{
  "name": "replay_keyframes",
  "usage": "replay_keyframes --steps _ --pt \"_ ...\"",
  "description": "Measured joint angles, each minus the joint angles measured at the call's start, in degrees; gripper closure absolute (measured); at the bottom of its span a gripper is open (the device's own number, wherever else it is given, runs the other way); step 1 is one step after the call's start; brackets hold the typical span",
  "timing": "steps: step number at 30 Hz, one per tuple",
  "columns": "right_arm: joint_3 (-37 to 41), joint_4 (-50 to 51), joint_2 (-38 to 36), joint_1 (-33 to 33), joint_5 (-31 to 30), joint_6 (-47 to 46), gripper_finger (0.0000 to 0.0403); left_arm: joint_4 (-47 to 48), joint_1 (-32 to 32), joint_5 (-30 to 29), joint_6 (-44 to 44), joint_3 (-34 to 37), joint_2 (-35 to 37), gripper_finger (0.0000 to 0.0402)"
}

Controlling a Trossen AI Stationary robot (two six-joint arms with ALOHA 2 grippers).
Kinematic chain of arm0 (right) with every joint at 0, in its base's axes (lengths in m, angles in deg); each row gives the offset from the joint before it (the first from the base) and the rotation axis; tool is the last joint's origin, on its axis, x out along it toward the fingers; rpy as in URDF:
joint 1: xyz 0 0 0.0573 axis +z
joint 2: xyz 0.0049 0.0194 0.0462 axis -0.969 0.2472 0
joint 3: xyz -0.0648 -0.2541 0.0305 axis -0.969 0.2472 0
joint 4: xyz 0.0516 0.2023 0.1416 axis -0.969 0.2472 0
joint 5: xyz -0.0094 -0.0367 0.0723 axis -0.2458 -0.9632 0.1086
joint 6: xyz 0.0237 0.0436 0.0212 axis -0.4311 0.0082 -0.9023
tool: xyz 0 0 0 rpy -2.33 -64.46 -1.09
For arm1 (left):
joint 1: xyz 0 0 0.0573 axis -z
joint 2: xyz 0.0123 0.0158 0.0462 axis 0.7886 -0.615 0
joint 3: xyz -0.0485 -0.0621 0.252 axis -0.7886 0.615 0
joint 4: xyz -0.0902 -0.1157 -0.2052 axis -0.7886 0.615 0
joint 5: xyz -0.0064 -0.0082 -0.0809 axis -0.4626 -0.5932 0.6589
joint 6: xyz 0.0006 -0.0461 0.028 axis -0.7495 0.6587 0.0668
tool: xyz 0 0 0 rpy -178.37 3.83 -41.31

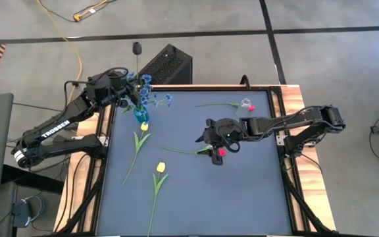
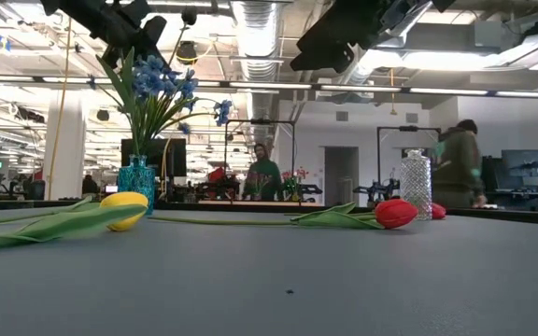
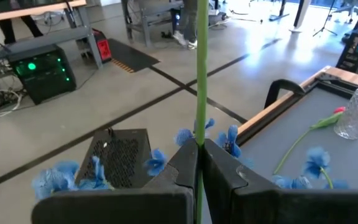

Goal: Sort flowers into vase by color
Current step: Put the black tulip into the blue vase

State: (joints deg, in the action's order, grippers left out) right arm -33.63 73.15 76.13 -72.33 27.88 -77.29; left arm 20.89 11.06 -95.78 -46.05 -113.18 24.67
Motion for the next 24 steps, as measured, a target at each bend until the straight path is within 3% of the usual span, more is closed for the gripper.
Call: replay_keyframes --steps 10,17,24 --pt "0.00 0.05 0.00 -0.02 0.04 0.00 0.0149 1.49 0.24 0.06 0.90 0.51 0.04 0.0401" --pt "0.00 0.68 0.00 -0.02 0.07 0.04 0.0149 -6.21 0.89 -1.70 1.69 8.53 3.13 0.0401" --pt "0.00 1.28 0.00 0.00 0.11 1.07 0.0148 -6.30 0.63 -1.81 2.06 11.51 6.78 0.0401"
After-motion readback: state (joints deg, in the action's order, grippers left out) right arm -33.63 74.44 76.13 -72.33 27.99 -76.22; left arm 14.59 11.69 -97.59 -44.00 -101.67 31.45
